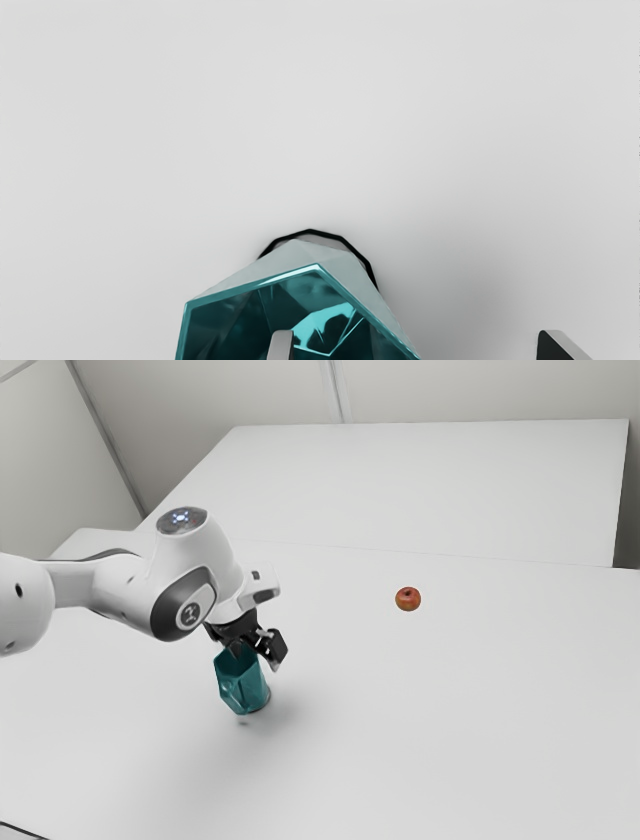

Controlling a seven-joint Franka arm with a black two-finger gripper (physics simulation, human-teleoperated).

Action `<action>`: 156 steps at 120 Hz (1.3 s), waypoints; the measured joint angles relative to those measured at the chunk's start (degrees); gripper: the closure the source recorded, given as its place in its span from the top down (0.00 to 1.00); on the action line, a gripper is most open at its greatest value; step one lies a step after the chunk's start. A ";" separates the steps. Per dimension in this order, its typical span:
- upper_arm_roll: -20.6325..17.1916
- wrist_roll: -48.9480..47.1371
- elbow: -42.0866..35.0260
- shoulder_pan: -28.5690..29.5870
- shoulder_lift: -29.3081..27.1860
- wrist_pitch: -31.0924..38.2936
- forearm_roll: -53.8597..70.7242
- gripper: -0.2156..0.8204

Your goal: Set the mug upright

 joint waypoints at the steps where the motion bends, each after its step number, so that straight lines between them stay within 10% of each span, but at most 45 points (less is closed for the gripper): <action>1: 0.01 0.01 0.02 -0.01 -0.01 -0.02 0.00 0.72; 156: -0.01 0.47 44.83 -2.94 7.52 -43.72 -1.54 0.78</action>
